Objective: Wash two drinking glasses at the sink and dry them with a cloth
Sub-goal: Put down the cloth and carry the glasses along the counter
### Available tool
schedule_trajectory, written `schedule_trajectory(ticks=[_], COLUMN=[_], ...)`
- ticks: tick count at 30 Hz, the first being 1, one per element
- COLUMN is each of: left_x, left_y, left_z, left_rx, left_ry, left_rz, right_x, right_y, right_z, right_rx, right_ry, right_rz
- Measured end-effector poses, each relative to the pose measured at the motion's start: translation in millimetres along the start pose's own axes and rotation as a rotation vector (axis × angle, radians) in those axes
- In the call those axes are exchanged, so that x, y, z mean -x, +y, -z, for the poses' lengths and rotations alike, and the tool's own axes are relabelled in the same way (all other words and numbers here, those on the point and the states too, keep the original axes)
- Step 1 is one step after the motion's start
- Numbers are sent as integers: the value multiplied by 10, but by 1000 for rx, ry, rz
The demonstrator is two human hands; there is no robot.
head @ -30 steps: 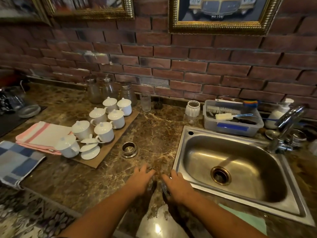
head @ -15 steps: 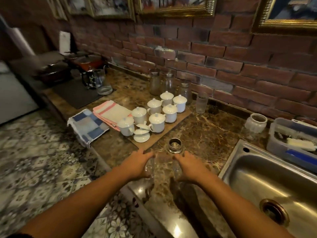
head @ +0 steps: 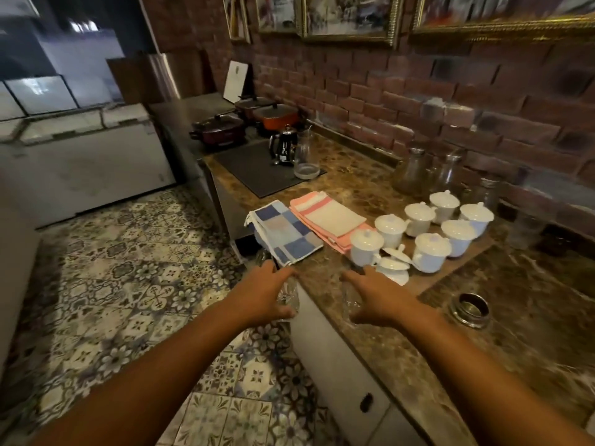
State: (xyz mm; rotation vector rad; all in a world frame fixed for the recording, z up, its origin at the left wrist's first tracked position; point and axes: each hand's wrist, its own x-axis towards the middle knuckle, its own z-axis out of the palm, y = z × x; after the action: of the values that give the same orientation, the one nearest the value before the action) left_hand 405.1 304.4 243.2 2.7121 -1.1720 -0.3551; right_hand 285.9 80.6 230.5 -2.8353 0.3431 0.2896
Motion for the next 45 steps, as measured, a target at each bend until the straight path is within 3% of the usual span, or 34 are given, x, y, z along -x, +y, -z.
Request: schedule_trajectory(ticks=[9, 17, 27, 45], left_x=[-55, -675, -1937, -3212], left_y=[-1163, -1439, -1198, -322], left_z=[344, 349, 239, -415], left_rx=[-43, -111, -125, -231], left_ry=[-27, -89, -108, -280], left_rz=[-58, -144, -306, -863], right_x=[-620, -992, -1605, -1438], right_y=[-1014, -1091, -396, 206], right_z=[-110, -196, -185, -484], right_rx=[-26, -87, -93, -248], right_ry=[51, 78, 131, 238], right_rz=[-71, -129, -186, -700])
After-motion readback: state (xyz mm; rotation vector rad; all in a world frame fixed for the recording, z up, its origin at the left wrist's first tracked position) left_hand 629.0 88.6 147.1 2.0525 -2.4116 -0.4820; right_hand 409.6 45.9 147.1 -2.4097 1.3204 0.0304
